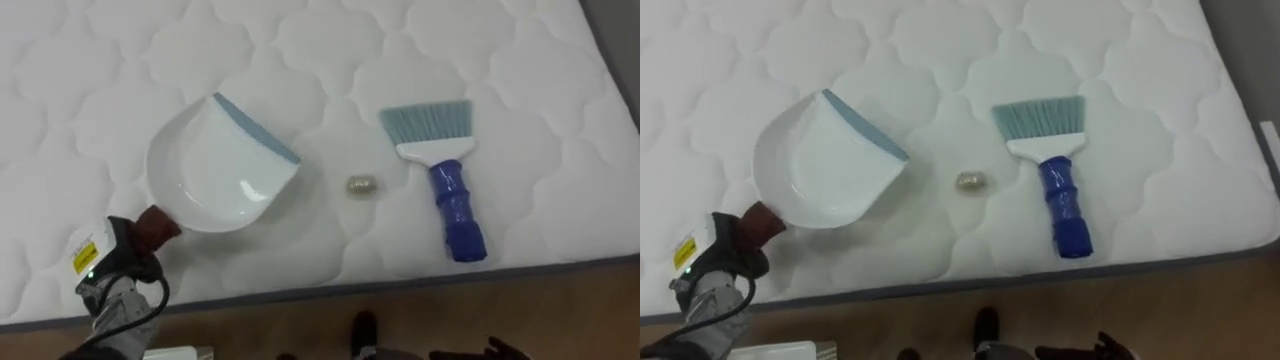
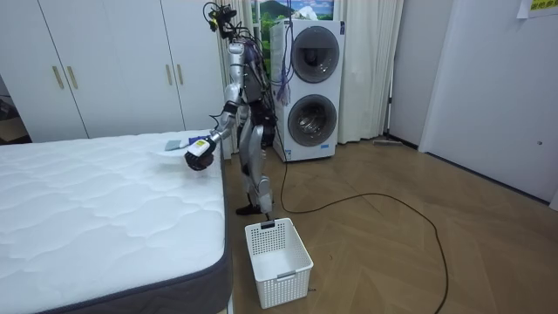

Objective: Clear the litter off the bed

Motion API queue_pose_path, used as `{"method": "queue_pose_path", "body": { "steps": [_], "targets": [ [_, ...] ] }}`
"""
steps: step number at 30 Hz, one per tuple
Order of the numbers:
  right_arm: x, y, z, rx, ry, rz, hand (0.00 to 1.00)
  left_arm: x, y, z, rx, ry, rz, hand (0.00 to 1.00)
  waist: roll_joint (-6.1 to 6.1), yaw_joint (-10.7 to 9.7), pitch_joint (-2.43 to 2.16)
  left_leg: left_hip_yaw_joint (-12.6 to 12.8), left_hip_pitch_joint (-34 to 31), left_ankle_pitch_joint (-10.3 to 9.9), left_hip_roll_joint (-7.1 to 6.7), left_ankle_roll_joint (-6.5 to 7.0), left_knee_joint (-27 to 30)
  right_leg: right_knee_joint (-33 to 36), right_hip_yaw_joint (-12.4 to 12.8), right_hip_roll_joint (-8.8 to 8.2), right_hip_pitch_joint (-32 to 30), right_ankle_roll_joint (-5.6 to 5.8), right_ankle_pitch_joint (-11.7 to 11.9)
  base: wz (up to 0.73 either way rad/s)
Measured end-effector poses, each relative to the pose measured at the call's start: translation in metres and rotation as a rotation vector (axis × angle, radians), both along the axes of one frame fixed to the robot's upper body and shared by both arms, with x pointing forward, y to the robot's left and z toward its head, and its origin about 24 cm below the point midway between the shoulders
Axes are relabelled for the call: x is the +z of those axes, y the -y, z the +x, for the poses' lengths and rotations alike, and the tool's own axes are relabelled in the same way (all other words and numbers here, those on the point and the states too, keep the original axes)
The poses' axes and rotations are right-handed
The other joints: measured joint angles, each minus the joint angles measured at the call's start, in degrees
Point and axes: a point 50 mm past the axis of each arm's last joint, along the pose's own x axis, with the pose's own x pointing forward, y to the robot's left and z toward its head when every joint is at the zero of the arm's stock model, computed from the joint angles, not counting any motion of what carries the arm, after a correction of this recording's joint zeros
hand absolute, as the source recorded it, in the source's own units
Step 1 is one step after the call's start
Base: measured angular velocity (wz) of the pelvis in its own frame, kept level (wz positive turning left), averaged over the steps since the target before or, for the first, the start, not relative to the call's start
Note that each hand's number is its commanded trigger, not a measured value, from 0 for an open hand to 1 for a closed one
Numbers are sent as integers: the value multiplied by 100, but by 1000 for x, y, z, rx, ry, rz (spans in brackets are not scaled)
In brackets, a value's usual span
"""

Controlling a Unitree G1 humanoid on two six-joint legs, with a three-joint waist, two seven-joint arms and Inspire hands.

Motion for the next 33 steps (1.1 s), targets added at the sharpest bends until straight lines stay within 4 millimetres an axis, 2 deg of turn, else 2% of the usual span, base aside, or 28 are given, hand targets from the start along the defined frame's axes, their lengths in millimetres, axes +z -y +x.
{"method": "queue_pose_path", "body": {
  "steps": [6, 14, 16, 20, 22, 26, 30, 33],
  "targets": [
    [8, 9, 14, -163, 65, -18, 0, -5, 3, -5, -59, -36, 34, 100, -3, 1, -1, 17, -58, -9, -2, 10, 42, 48, 33, -4, -64, -1, -1, -1],
    [28, 19, 47, -214, 201, -79, 0, -15, 7, -20, -145, -86, 56, 100, -42, 53, -6, 182, -148, -36, -59, 31, 108, 347, 260, -53, -345, 7, -50, -11],
    [33, 21, 53, -234, 236, -88, 0, -19, 8, -26, -157, -95, 52, 100, -82, 45, -5, 215, -129, -45, -60, 42, 130, 391, 299, -46, -349, 17, -79, -8],
    [44, 25, 64, -295, 289, -151, 0, -23, 9, -34, -181, -107, 60, 100, -244, 32, -19, 221, -161, -65, -51, 45, 215, 425, 295, -55, -358, 70, -123, 0],
    [52, 26, 72, -274, 330, -210, 0, -24, 9, -37, -184, -116, 62, 100, -268, 44, -29, 222, -177, -158, -28, 45, 238, 404, 289, -35, -362, 80, -107, -2],
    [70, 23, 89, -219, 429, -327, 0, -24, 10, -37, -195, -112, 60, 100, -271, 88, -33, 235, -244, -167, -3, 59, 325, 343, 291, -15, -366, 15, 2, -3],
    [88, 18, 103, -182, 524, -415, 0, -26, 9, -41, -223, -135, 80, 100, -263, 125, -37, 231, -255, -169, -7, 63, 318, 324, 279, -26, -370, 24, 12, 0],
    [94, 16, 106, -193, 558, -449, 0, -28, 10, -43, -240, -144, 86, 100, -261, 224, -38, 231, -237, -167, -8, 64, 306, 316, 274, -27, -370, 21, 13, 0]
  ]
}}
